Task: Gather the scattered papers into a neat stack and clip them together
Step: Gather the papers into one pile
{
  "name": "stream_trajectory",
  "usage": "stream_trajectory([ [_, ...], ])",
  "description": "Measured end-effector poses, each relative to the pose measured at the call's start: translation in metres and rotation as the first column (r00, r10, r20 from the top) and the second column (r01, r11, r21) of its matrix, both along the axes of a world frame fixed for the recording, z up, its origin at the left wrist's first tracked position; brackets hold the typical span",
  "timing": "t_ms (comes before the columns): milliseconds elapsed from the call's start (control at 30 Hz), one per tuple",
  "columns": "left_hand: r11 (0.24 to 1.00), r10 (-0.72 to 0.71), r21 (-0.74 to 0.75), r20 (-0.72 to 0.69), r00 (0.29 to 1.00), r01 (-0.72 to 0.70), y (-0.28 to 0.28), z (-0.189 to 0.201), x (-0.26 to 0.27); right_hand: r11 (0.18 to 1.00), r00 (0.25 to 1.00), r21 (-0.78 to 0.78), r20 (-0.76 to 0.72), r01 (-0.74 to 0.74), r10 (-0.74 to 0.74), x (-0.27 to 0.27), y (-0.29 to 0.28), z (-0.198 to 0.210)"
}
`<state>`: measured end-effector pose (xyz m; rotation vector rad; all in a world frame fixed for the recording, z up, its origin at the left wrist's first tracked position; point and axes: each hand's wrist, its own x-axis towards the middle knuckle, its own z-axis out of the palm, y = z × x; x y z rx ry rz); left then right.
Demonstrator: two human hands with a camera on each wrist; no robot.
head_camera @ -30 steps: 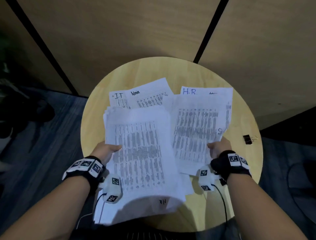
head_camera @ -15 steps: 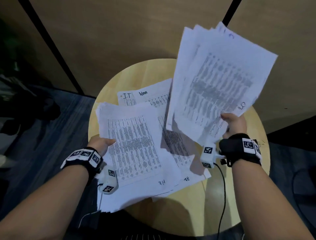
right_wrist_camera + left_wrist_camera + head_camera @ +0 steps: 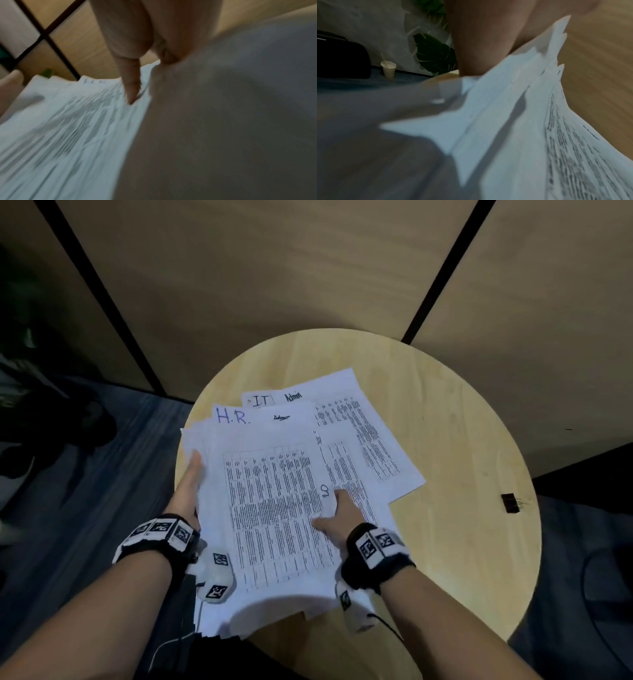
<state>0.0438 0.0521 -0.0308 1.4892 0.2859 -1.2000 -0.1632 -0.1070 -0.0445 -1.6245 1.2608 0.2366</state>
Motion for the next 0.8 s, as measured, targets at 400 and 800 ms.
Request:
stream_trajectory([
  [400,0.994,-0.08,0.094,0.214,0.974,0.061,-0.012,-0.016,0.0,0.928,0.907,-0.363,-0.412,-0.079,-0.084,-0.007,-0.128,0.006],
  [800,0.928,-0.145,0.371,0.453,0.879,-0.038,-0.054,-0.027,-0.01,0.958,0.976,-0.224,-0.08,0.178,-0.2,-0.02,-0.094,-0.018],
])
